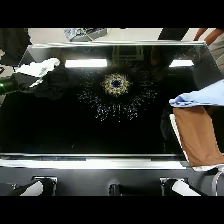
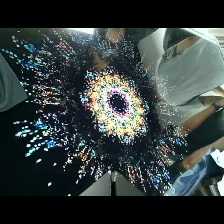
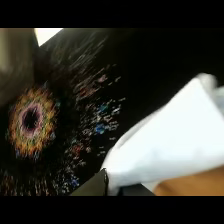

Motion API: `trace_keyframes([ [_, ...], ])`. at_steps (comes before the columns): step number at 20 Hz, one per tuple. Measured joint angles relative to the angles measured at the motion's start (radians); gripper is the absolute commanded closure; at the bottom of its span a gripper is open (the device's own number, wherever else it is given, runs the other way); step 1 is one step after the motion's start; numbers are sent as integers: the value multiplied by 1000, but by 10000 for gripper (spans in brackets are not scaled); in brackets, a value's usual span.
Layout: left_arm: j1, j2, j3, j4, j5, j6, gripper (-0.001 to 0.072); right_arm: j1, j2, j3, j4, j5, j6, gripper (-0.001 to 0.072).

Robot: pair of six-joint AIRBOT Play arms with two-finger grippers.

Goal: Fold the shirts.

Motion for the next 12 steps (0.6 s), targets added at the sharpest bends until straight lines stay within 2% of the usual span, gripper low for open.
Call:
trace_keyframes([
  [4,0,0,0,0,0,0,668,-98,17,2,-34,150,23,656],
  [7,0,0,0,0,0,0,667,-125,34,-20,-209,323,5,657],
  [12,0,0,0,0,0,0,667,-137,83,-218,-480,420,-32,656],
])
